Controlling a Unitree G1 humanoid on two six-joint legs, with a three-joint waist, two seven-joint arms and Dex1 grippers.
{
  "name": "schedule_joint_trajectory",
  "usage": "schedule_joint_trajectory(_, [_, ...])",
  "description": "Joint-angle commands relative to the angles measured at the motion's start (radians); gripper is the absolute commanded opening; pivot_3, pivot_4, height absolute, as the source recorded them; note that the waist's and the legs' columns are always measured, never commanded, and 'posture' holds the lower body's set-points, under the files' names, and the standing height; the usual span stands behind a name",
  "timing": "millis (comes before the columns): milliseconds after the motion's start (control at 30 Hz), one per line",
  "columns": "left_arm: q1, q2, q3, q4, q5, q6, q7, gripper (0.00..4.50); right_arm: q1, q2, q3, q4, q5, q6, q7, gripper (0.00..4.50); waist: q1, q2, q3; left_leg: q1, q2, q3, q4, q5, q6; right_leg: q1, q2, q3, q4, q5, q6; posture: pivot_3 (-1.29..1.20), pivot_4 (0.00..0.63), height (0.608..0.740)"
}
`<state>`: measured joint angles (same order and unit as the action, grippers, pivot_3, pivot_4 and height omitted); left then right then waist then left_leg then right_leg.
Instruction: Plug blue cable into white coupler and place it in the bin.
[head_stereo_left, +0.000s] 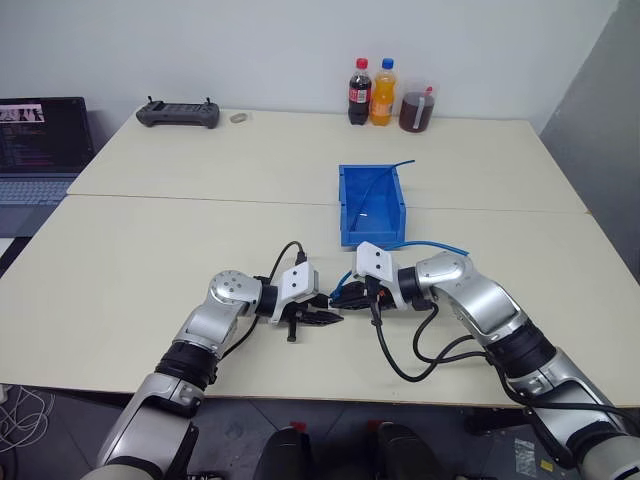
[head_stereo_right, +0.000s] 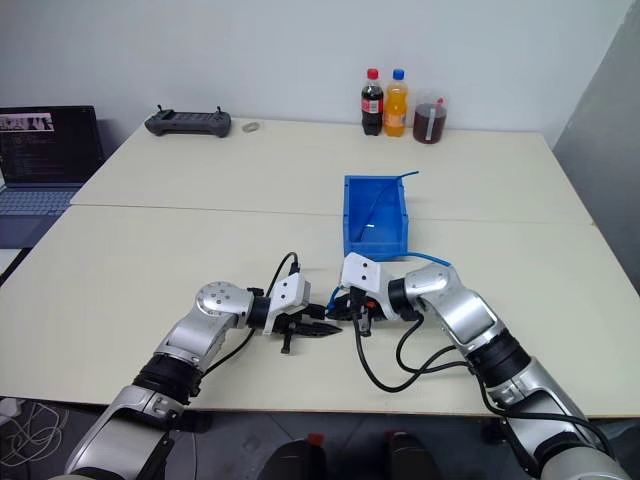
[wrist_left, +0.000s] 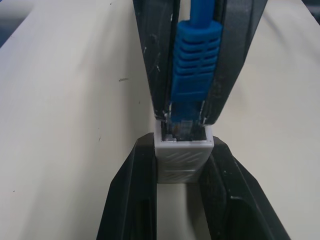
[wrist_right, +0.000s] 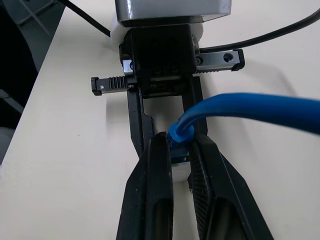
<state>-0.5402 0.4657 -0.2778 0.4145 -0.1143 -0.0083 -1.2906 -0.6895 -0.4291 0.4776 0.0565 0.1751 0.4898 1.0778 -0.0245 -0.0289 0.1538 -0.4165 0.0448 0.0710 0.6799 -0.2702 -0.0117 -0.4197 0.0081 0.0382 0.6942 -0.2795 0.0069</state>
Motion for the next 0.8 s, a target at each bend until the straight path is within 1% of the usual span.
schedule_joint_trajectory(33, [0.006,-0.009,0.005,-0.037,-0.004,0.001,0.013,0.79,0.007,-0.012,0.048,0.053,-0.052,0.007,0.029,0.22,0.0,0.0,0.0,0.0,0.0,0.0,0.0,0.0,0.0,0.0,0.0,0.0,0.0,0.0,0.0,0.0,0.15,0.74])
schedule_joint_trajectory(400, [0.03,0.009,0.015,-0.067,-0.01,-0.002,0.036,0.79,0.021,-0.002,0.081,0.12,-0.098,0.001,0.044,0.22,0.0,0.0,-0.004,0.002,0.0,0.0,0.0,0.0,0.0,0.001,0.0,0.0,0.002,0.0,0.0,0.0,0.15,0.74])
schedule_joint_trajectory(633, [0.028,0.01,0.017,-0.066,-0.003,-0.004,0.058,0.79,0.009,0.016,0.057,0.144,-0.088,0.013,0.038,0.22,-0.001,0.0,-0.005,0.003,0.0,0.0,0.0,0.0,0.0,0.001,0.0,0.0,0.003,0.0,0.0,0.0,0.15,0.74])
schedule_joint_trajectory(700, [0.027,0.004,0.03,-0.067,-0.022,0.008,0.061,1.51,0.007,0.017,0.048,0.146,-0.085,0.016,0.038,0.22,-0.001,0.0,-0.005,0.003,0.0,0.0,0.0,0.0,0.0,0.002,0.0,0.0,0.003,0.0,0.0,0.0,0.15,0.74])
schedule_joint_trajectory(733, [0.029,0.008,0.033,-0.079,-0.032,0.019,0.056,1.64,0.007,0.016,0.036,0.142,-0.077,0.023,0.035,0.22,-0.001,0.0,-0.005,0.004,0.0,0.0,0.0,0.0,0.0,0.002,0.0,0.0,0.003,0.0,0.0,0.0,0.15,0.74])
schedule_joint_trajectory(800, [0.041,0.013,0.052,-0.111,-0.039,0.027,0.081,2.09,0.008,0.013,-0.007,0.112,-0.044,0.064,0.025,0.22,-0.001,0.0,-0.005,0.005,0.0,0.0,0.0,0.0,0.0,0.003,0.0,0.0,0.003,0.0,0.0,0.0,0.15,0.74])
